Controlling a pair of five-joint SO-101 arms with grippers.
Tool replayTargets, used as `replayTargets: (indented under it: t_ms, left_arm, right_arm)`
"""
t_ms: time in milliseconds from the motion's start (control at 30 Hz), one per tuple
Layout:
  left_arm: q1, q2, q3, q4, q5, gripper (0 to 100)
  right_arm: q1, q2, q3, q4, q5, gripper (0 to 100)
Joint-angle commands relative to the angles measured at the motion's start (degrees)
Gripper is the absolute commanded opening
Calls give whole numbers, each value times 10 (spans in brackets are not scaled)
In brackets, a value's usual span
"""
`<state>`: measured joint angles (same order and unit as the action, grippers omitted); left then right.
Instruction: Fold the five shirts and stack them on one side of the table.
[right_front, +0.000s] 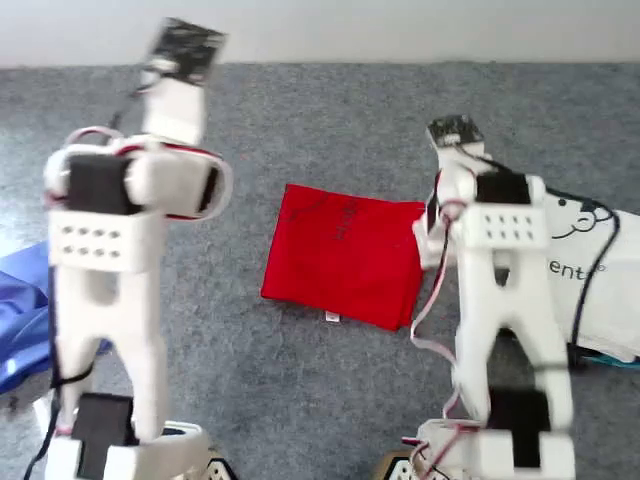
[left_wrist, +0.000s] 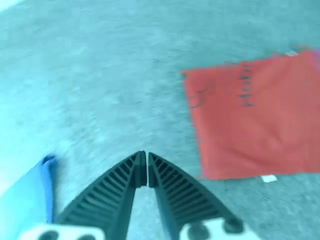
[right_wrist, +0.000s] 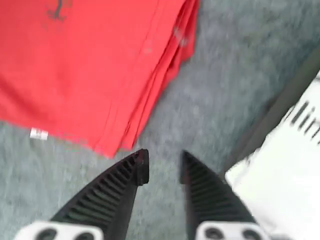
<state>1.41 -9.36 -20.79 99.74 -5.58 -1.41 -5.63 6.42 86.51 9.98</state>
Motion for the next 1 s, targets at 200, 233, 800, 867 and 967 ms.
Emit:
replayTargets:
  t_ms: [200, 233, 800, 867, 967]
  left_arm:
    - [-130, -36, 0, 4, -72, 13]
    - [-136, -36, 0, 4, -72, 13]
    - [-200, -36, 0, 6, -73, 13]
    - [-202, -36, 0, 6, -73, 13]
    - [-202, -36, 0, 6, -74, 13]
  right_arm:
    - [-24, 214, -273, -2, -38, 210]
    - [-32, 231, -290, -2, -38, 210]
    - [-57, 375, -410, -5, -62, 209]
    - [-55, 381, -410, -7, -62, 209]
    - [-52, 382, -410, -8, -62, 209]
